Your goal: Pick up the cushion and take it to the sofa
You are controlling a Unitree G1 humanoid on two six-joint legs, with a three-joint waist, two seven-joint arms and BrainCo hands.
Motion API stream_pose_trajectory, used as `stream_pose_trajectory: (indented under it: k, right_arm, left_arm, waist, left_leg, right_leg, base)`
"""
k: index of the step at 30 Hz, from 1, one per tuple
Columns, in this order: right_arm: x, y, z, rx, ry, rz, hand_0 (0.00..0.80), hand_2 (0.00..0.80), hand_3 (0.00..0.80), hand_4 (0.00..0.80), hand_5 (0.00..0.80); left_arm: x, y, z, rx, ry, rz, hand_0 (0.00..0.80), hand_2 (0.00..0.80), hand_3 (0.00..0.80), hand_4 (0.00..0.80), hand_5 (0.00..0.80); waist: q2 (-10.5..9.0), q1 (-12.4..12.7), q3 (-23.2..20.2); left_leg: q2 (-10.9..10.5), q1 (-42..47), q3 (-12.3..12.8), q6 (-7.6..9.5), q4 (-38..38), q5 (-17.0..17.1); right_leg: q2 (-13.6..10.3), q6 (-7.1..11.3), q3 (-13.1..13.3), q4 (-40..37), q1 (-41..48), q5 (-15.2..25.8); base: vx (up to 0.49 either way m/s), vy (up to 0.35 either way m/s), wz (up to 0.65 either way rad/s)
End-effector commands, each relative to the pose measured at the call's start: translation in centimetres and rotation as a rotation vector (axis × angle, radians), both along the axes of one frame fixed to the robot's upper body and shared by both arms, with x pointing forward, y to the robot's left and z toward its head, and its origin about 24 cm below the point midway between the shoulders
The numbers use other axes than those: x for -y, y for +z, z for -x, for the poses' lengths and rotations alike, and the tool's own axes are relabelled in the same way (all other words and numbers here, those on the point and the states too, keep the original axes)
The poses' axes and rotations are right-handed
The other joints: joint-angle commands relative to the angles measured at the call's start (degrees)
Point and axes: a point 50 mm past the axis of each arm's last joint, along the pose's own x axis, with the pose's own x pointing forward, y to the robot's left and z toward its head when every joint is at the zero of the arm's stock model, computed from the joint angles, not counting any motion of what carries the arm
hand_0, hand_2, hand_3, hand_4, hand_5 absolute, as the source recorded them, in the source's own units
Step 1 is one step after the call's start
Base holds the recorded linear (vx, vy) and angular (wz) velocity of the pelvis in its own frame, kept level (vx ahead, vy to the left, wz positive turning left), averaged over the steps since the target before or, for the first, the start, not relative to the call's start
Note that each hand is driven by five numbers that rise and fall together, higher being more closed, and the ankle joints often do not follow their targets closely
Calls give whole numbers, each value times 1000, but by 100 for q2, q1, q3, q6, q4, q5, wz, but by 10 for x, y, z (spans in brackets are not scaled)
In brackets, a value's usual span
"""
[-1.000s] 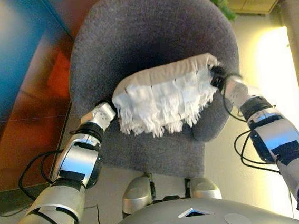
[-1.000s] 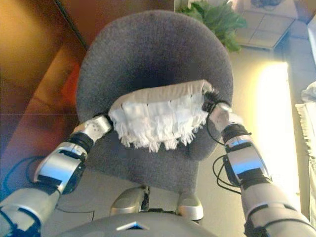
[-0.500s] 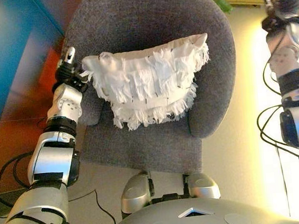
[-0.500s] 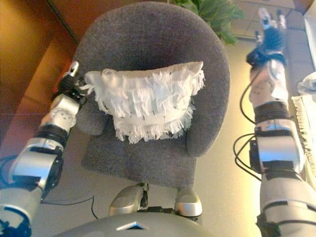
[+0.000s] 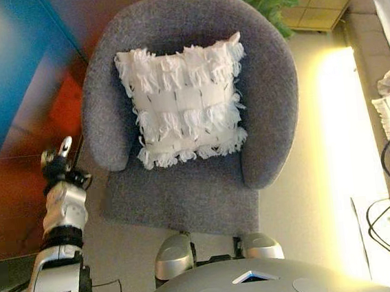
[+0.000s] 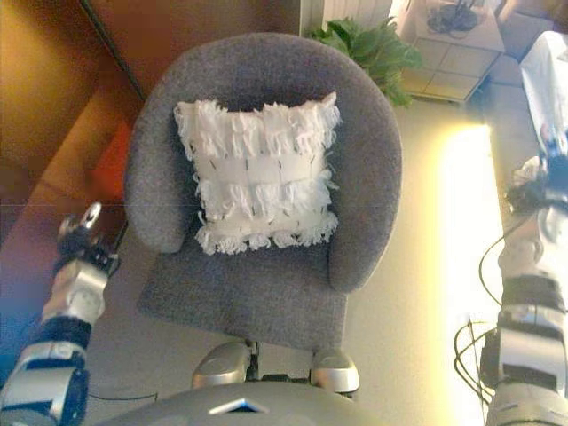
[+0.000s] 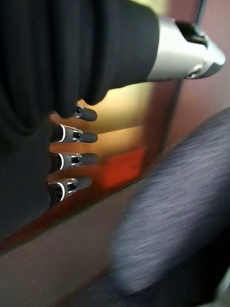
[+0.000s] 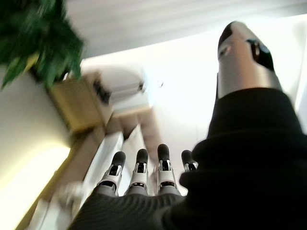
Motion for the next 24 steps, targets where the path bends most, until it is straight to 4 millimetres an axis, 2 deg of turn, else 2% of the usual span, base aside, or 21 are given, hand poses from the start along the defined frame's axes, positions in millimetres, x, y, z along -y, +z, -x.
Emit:
stream_pose_trajectory:
  k: [1, 3, 4, 6, 9, 11, 13, 14, 15, 16, 19, 21, 23, 24]
  right_arm:
    - [7, -23, 28, -137, -65, 97, 0, 0, 0, 0, 0]
    - [3, -59, 50, -336, -65, 79, 0, 0, 0, 0, 0]
    - [-1, -80, 65, -429, -60, 65, 0, 0, 0, 0, 0]
    - [-15, -131, 106, -583, -71, -64, 0, 0, 0, 0, 0]
    - [-63, -201, 162, -844, -17, -246, 0, 0, 0, 0, 0]
    - [-95, -227, 187, -1030, 66, -310, 0, 0, 0, 0, 0]
    - [-117, -243, 207, -1157, 130, -365, 0, 0, 0, 0, 0]
    - [-140, -253, 218, -1249, 146, -429, 0, 0, 0, 0, 0]
    - [-144, -255, 219, -1262, 149, -444, 0, 0, 0, 0, 0]
    - [-158, -261, 226, -1318, 177, -514, 0, 0, 0, 0, 0]
    - [-190, -268, 221, -1391, 326, -525, 0, 0, 0, 0, 0]
    - [-195, -269, 217, -1416, 393, -490, 0, 0, 0, 0, 0]
    - [-197, -269, 211, -1420, 452, -449, 0, 0, 0, 0, 0]
    - [-199, -268, 205, -1427, 500, -414, 0, 0, 0, 0, 0]
  left_arm:
    - [-9, -19, 22, -177, 10, -67, 0, 0, 0, 0, 0]
    - [2, -51, 51, -381, -90, -45, 0, 0, 0, 0, 0]
    - [13, -70, 70, -469, -137, 9, 0, 0, 0, 0, 0]
    - [35, -103, 115, -650, -192, 137, 0, 0, 0, 0, 0]
    - [56, -131, 176, -882, -203, 274, 0, 0, 0, 0, 0]
    - [70, -140, 196, -972, -223, 321, 0, 0, 0, 0, 0]
    - [80, -145, 203, -1035, -239, 301, 0, 0, 0, 0, 0]
    - [89, -148, 204, -1086, -248, 300, 0, 0, 0, 0, 0]
    - [91, -149, 203, -1091, -248, 305, 0, 0, 0, 0, 0]
    - [100, -152, 202, -1111, -262, 334, 0, 0, 0, 0, 0]
    - [122, -156, 182, -1090, -400, 299, 0, 0, 0, 0, 0]
    - [128, -156, 167, -1063, -415, 308, 0, 0, 0, 0, 0]
    - [131, -155, 161, -1042, -425, 309, 0, 0, 0, 0, 0]
    - [131, -154, 153, -1022, -448, 301, 0, 0, 0, 0, 0]
  waist:
    - [-32, 127, -399]
    - [-55, 119, -339]
    - [-65, 128, -311]
    - [-94, 128, -226]
    - [-138, 93, -152]
    - [-166, 62, -113]
    - [-186, 41, -94]
    - [-199, 18, -72]
    - [-202, 12, -68]
    - [-210, -16, -59]
    - [-185, -39, -65]
    - [-180, -45, -83]
    - [-184, -37, -105]
    - [-187, -60, -143]
  left_leg:
    - [127, 688, -31, -176, 41, -888]
    - [123, 683, -11, -151, 41, -860]
    - [123, 678, -5, -134, 41, -845]
    - [132, 731, 46, -107, 46, -865]
    - [117, 794, 137, -36, 112, -894]
    - [100, 820, 221, 13, 188, -943]
    - [78, 823, 282, 60, 230, -977]
    - [70, 837, 335, 96, 243, -996]
    - [70, 842, 345, 104, 239, -998]
    - [72, 863, 374, 132, 216, -1003]
    - [119, 892, 536, 154, 165, -993]
    - [92, 880, 563, 159, 154, -989]
    - [74, 872, 531, 145, 161, -979]
    - [55, 891, 479, 146, 126, -977]
  right_leg:
    - [-322, 247, -81, 41, -49, -46]
    - [-309, 251, -83, 41, -58, -13]
    - [-300, 249, -82, 41, -62, 7]
    - [-281, 247, -95, 41, -15, 9]
    - [-277, 227, -57, 76, 8, 57]
    - [-291, 221, -33, 147, 4, 67]
    - [-304, 226, -32, 233, -31, 76]
    - [-309, 235, -44, 359, -82, 68]
    - [-305, 235, -37, 388, -95, 63]
    - [-274, 222, -10, 486, -137, 43]
    - [-131, 166, -170, 908, -291, -136]
    - [-47, 76, -187, 827, -257, -172]
    - [-43, 60, -172, 723, -231, -117]
    - [6, 21, -70, 609, -178, -95]
  base:
    - [-110, -38, 1]
    - [-127, -42, -2]
    - [-126, -50, -2]
    - [-113, -46, -1]
    - [-108, -18, -3]
    - [-109, 16, -16]
    - [-124, 23, -21]
    - [-105, 14, -22]
    - [-142, 7, -29]
    - [-121, -8, -18]
    - [-203, -44, -36]
    - [-189, -70, -46]
    - [-139, -94, -28]
    - [-124, -124, -21]
